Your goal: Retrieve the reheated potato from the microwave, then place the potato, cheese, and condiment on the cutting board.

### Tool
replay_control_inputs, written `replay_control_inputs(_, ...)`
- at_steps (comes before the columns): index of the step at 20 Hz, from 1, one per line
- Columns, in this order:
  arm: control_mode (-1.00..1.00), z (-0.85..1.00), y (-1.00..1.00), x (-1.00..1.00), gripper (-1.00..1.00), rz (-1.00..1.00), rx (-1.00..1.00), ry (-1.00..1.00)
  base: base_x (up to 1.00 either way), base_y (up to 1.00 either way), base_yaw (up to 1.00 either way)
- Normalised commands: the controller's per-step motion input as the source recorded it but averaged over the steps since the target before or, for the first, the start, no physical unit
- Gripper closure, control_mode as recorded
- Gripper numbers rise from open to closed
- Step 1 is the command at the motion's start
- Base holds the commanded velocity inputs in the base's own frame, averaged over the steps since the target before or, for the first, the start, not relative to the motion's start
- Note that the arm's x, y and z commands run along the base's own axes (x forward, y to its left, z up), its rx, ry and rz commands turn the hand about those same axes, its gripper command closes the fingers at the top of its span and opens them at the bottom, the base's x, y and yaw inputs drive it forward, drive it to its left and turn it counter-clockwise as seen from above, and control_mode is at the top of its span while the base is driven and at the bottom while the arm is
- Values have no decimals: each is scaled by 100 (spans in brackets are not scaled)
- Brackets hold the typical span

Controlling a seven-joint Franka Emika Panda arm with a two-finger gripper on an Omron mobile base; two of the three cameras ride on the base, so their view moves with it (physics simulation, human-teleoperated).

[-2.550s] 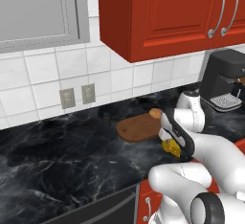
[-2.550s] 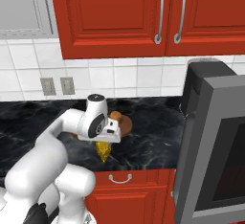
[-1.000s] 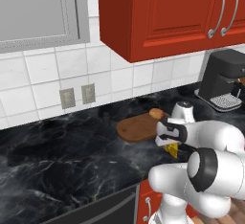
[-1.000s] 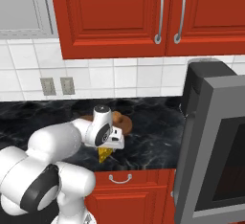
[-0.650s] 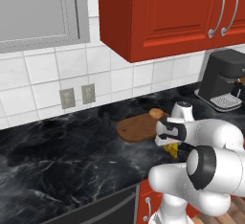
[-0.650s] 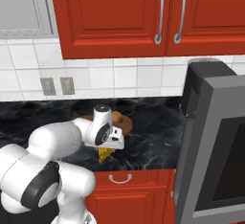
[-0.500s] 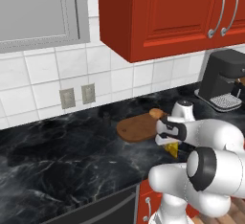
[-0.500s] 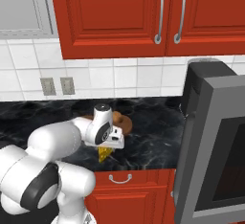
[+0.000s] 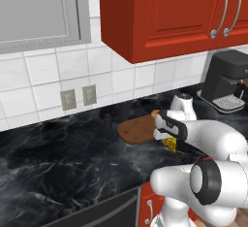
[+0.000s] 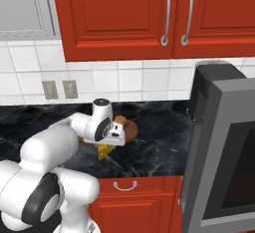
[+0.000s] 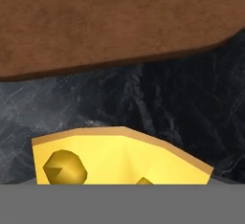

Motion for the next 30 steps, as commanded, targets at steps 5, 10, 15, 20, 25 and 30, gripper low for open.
replay_control_inputs(5,-100,37,25,37,100,0,0,0,0,0,0)
replay_control_inputs(10,-100,39,16,36,100,0,0,0,0,0,0)
replay_control_inputs(15,-100,33,12,37,100,2,0,0,0,0,0)
replay_control_inputs(20,-100,-1,4,53,100,5,0,0,0,0,0)
replay_control_inputs(25,-100,-15,2,57,100,8,0,0,0,0,0)
replay_control_inputs(30,-100,-21,0,42,100,9,0,0,0,0,0)
